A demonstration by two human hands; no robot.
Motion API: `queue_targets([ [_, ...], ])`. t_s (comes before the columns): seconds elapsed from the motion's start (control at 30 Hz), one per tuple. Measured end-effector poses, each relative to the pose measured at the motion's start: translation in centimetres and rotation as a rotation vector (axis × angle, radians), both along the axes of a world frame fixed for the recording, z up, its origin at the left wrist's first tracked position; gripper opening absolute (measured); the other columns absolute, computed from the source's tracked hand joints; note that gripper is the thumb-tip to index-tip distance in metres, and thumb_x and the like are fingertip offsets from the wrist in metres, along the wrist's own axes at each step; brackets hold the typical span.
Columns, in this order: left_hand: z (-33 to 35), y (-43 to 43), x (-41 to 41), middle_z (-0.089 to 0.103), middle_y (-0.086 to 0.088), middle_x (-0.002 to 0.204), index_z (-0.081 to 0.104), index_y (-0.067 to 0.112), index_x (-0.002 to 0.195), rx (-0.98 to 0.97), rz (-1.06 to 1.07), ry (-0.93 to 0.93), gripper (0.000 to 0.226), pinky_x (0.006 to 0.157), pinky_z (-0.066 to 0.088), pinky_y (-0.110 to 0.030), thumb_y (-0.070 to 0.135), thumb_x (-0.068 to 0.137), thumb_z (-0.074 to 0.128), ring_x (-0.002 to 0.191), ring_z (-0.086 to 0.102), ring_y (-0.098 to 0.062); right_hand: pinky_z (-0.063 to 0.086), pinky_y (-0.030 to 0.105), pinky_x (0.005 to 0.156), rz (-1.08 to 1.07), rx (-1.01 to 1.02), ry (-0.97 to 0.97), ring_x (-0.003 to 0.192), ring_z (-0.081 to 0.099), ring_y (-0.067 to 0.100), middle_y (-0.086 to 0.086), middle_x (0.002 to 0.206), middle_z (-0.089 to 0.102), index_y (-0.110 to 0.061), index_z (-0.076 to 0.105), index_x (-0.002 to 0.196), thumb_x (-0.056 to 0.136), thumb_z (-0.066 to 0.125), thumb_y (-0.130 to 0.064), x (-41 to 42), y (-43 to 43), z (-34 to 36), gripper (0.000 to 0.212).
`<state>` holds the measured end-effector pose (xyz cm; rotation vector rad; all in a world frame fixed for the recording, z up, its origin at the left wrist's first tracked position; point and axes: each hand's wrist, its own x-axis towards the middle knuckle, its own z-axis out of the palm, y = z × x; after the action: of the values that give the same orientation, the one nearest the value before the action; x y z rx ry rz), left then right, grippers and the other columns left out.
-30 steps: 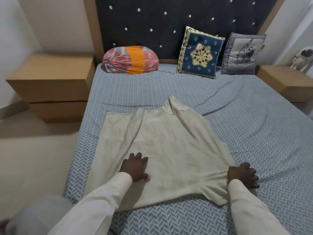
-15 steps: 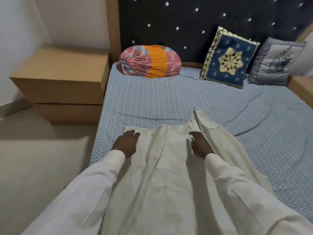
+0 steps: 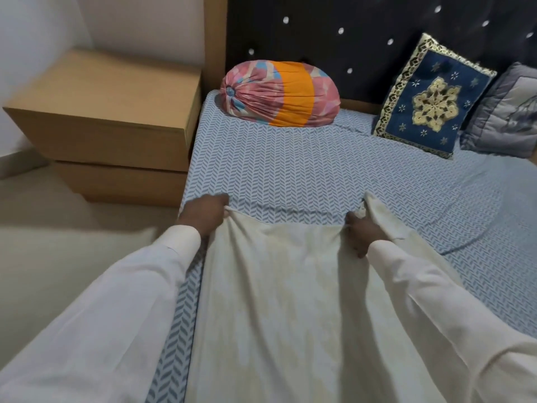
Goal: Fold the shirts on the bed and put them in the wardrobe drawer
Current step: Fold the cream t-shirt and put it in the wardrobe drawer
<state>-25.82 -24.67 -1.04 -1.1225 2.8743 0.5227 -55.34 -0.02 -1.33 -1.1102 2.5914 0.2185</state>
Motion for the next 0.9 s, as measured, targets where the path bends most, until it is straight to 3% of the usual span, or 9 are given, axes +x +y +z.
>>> queue_targets([
  [0.07,0.1,-0.9,1.3,0.063,-0.012,0.1,0.057,0.017,0.105,0.006,0.125,0.033,0.015,0.067,0.038,-0.031,0.029,0.095,0.053,0.092,0.058,-0.031,0.055,0.054,0.083,-0.069,-0.036,0.03,0.103,0.057,0.042,0.024,0.116,0.048,-0.028,0.042,0.106,0.09,0.035,-0.028,-0.4,-0.3,-0.2,0.018],
  [0.17,-0.9,-0.4,2.4,0.065,-0.015,0.097,0.058,0.013,0.103,-0.001,0.196,0.075,0.014,0.063,0.038,-0.029,0.024,0.095,0.054,0.086,0.059,-0.031,0.047,0.049,0.095,-0.157,-0.057,0.075,0.119,0.049,0.042,0.026,0.128,0.044,-0.021,0.04,0.124,0.097,0.037,-0.028,-0.3,-0.9,-1.1,0.028],
  [0.3,-2.3,1.2,2.5,0.066,-0.016,0.102,0.055,0.012,0.106,0.053,0.323,0.144,0.019,0.071,0.045,-0.033,0.027,0.095,0.053,0.091,0.06,-0.033,0.037,0.044,0.101,-0.245,-0.091,0.061,0.128,0.044,0.039,0.025,0.134,0.045,-0.024,0.034,0.135,0.099,0.035,-0.032,0.0,-1.6,-1.9,0.037],
  [0.4,-2.1,1.9,2.6,0.062,-0.014,0.114,0.05,0.011,0.114,0.205,0.457,0.122,0.043,0.081,0.047,-0.036,0.048,0.092,0.056,0.105,0.059,-0.034,0.03,0.044,0.11,-0.275,-0.04,-0.055,0.14,0.033,0.037,0.024,0.155,0.026,-0.035,0.006,0.155,0.101,0.035,-0.04,0.1,-1.1,-1.3,0.062],
  [0.5,-1.6,3.4,3.4,0.06,-0.015,0.123,0.04,0.006,0.127,0.26,0.514,0.071,0.069,0.09,0.048,-0.041,0.059,0.086,0.059,0.114,0.057,-0.035,0.037,0.042,0.105,-0.229,-0.075,-0.114,0.131,0.045,0.039,0.027,0.151,0.03,-0.027,-0.006,0.156,0.099,0.043,-0.041,0.2,0.6,-0.4,0.077],
  [0.67,-0.9,7.8,6.3,0.059,-0.017,0.127,0.036,0.002,0.13,0.317,0.551,0.004,0.08,0.091,0.048,-0.041,0.059,0.082,0.064,0.116,0.057,-0.033,0.033,0.042,0.109,-0.128,-0.422,-0.132,0.133,0.042,0.039,0.023,0.146,0.041,-0.012,0.022,0.154,0.097,0.053,-0.029,6.0,6.2,-0.8,0.067],
  [0.8,-1.5,12.8,9.8,0.061,-0.014,0.127,0.048,0.008,0.127,0.438,0.518,-0.026,0.078,0.093,0.05,-0.04,0.06,0.074,0.07,0.114,0.059,-0.033,0.041,0.037,0.102,0.04,-0.627,-0.014,0.116,0.051,0.035,0.016,0.126,0.057,-0.011,0.05,0.138,0.093,0.05,-0.035,15.2,11.4,-3.8,0.051],
  [0.9,-1.7,17.2,13.2,0.066,-0.008,0.123,0.061,0.015,0.123,0.555,0.449,-0.003,0.076,0.092,0.052,-0.036,0.061,0.063,0.071,0.109,0.063,-0.027,0.043,0.034,0.1,0.154,-0.65,-0.047,0.117,0.051,0.027,0.006,0.124,0.058,-0.017,0.055,0.132,0.09,0.059,-0.032,22.3,14.0,-4.3,0.045],
])
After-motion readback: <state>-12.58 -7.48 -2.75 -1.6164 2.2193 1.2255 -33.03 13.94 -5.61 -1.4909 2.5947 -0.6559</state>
